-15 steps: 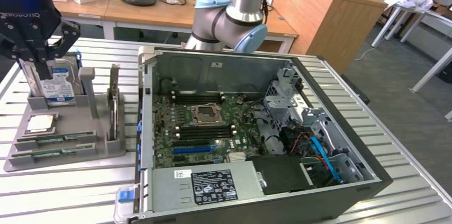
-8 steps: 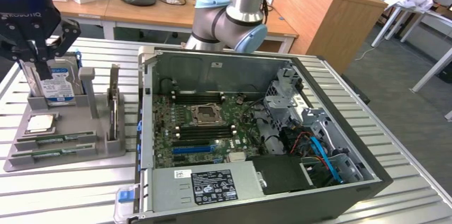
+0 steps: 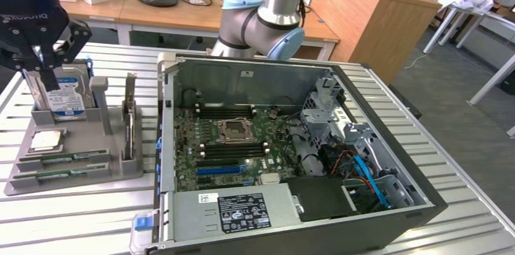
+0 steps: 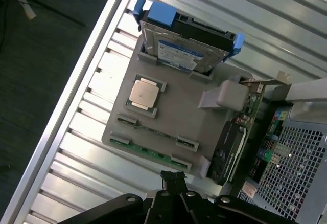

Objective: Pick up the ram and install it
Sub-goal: 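Pick up the ram and move it above insertion slot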

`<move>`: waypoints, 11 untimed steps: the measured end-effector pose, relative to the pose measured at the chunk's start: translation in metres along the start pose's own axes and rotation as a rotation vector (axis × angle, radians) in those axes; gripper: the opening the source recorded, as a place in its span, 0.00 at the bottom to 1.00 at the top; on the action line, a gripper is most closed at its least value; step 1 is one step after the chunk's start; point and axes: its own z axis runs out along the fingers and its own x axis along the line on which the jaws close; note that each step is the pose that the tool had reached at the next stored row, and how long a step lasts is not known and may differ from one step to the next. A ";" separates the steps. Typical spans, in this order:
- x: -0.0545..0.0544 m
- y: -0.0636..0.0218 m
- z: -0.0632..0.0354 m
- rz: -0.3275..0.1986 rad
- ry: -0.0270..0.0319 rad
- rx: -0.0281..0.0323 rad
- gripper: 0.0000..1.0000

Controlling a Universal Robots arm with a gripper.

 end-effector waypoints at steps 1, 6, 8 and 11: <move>0.000 0.0000 0.0000 -0.013 0.0007 -0.0003 0.10; 0.000 0.0000 0.0001 -0.078 0.0035 -0.0014 0.10; 0.000 0.0000 0.0001 -0.103 0.0046 -0.0019 0.10; 0.000 0.0000 0.0002 -0.140 0.0062 -0.0025 0.10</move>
